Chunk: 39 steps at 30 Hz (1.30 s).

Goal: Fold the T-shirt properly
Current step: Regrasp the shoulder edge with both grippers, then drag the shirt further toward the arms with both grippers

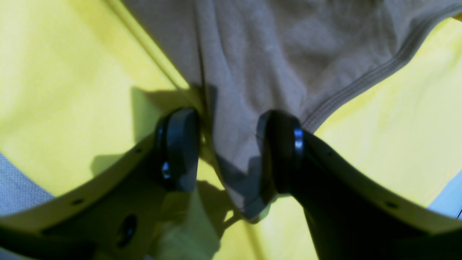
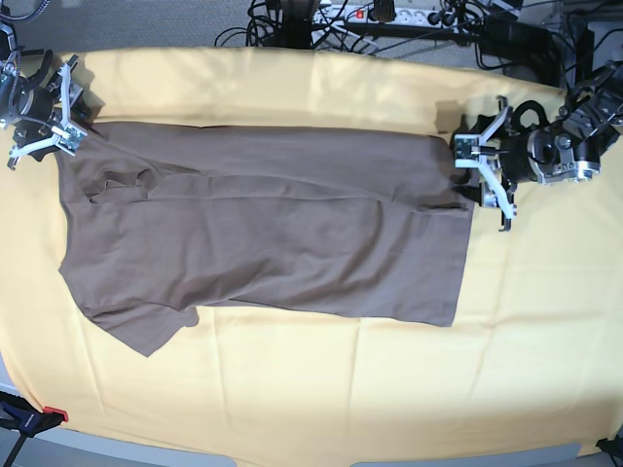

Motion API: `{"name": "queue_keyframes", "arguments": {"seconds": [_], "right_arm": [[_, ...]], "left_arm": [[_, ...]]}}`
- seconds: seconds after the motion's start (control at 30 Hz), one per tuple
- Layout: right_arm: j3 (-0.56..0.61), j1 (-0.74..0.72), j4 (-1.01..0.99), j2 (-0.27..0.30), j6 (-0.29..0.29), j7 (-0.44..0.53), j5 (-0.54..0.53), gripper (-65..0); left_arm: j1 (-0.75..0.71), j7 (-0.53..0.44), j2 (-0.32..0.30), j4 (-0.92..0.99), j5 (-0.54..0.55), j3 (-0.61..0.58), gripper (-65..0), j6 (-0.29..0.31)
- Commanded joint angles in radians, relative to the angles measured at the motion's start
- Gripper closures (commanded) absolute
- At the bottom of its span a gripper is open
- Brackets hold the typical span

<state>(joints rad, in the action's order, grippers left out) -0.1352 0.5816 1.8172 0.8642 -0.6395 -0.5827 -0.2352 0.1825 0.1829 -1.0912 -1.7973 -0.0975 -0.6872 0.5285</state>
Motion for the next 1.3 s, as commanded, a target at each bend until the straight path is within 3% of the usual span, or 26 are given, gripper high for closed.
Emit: {"name": "queue_keyframes", "arguments": {"seconds": [0.0, 0.07, 0.13, 0.2, 0.33, 0.63, 0.87, 1.03, 1.17, 1.2, 1.27], "right_arm": [[-0.004, 0.0, -0.008, 0.015, 0.019, -0.019, 0.031, -33.0], [-0.004, 0.0, -0.008, 0.015, 0.019, -0.019, 0.031, -33.0], [-0.004, 0.0, -0.008, 0.015, 0.024, -0.019, 0.031, -33.0], [-0.004, -0.002, -0.008, 0.018, 0.043, -0.02, 0.031, -33.0], [-0.004, -0.05, -0.006, 0.02, 0.048, -0.074, 0.031, -33.0], [-0.004, -0.1, -0.005, 0.047, -0.005, -0.126, -0.003, -33.0], [-0.004, -0.1, -0.004, 0.119, 0.051, -0.143, -0.009, -33.0], [-0.003, -0.092, -0.005, 0.116, 0.019, -0.143, -0.147, -33.0], [-0.003, -0.092, -0.005, 0.111, -0.017, -0.135, -0.184, -32.9], [-0.003, -0.092, -0.005, 0.106, -0.017, -0.135, -0.183, -31.3], [-0.003, -0.092, -0.005, 0.097, -0.015, -0.137, -0.174, -15.5]], "left_arm": [[0.012, -0.003, -0.017, -0.006, -0.018, 0.008, -34.4, -0.029], [0.013, -0.003, -0.017, -0.007, -0.045, 0.008, -27.8, -0.075], [0.015, 0.0, -0.02, -0.008, -0.059, 0.008, -13.3, -0.077], [0.015, 0.001, -0.028, -0.012, -0.058, 0.008, -4.5, -0.069], [0.016, 0.001, -0.046, -0.039, -0.059, 0.008, -3.8, -0.074], [0.021, 0.001, -0.078, -0.09, -0.058, 0.008, -3.8, -0.077], [0.037, 0.002, -0.078, -0.09, -0.058, 0.008, -1.1, -0.141], [0.039, 0.002, -0.077, -0.09, -0.044, 0.008, 0.0, -0.151], [0.04, 0.006, -0.075, -0.09, -0.013, 0.008, 0.0, -0.14], [0.04, 0.011, -0.076, -0.09, -0.014, 0.008, 0.0, -0.131], [0.04, 0.036, -0.076, -0.09, -0.014, 0.008, 0.0, -0.113]]}}
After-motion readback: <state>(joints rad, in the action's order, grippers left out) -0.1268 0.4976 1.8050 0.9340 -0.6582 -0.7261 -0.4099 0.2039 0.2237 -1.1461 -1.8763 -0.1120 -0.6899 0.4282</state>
